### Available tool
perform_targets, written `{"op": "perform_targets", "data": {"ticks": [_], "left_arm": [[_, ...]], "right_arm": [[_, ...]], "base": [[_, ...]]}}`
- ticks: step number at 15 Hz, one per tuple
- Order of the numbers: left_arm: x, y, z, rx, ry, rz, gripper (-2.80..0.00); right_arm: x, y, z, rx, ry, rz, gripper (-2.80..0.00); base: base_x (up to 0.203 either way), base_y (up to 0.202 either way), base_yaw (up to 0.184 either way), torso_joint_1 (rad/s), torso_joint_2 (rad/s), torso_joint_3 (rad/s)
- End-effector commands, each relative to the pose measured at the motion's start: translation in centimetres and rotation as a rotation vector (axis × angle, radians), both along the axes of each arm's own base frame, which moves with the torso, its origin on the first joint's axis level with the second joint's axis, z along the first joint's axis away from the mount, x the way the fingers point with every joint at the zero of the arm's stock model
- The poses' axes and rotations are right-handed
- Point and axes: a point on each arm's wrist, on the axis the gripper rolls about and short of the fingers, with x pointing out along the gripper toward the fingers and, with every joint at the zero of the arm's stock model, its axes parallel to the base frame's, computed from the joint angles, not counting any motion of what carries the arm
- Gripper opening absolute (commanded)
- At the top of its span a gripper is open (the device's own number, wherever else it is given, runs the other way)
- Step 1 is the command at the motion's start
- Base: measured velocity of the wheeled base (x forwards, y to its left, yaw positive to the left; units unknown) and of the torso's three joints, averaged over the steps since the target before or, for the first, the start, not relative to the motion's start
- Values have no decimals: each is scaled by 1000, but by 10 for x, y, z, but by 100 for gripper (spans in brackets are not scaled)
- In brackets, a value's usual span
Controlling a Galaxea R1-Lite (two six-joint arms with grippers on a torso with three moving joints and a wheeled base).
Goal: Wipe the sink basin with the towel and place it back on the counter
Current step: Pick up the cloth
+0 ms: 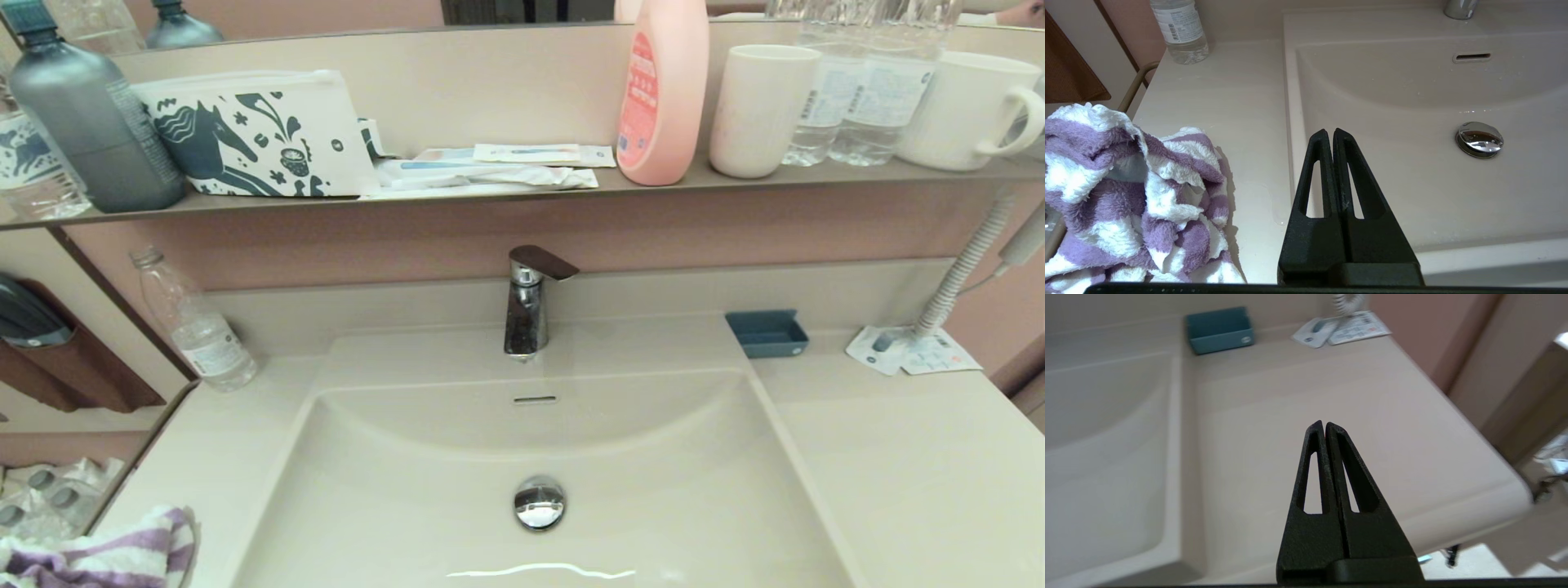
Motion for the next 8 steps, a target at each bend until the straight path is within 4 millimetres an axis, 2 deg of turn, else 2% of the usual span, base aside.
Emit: {"op": "perform_targets", "data": {"ticks": [1, 5, 8], "left_arm": [[0, 0, 0, 0, 0, 0, -280], [0, 0, 0, 0, 0, 0, -280], [0, 0, 0, 0, 0, 0, -280]], "right_arm": [[1, 1, -12, 27, -12, 59, -280], [8, 3, -23, 14, -30, 147, -280], [11, 4, -32, -90, 14, 189, -280]], "base": [[0, 0, 0, 0, 0, 0], [0, 0, 0, 0, 0, 0], [0, 0, 0, 0, 0, 0]]}}
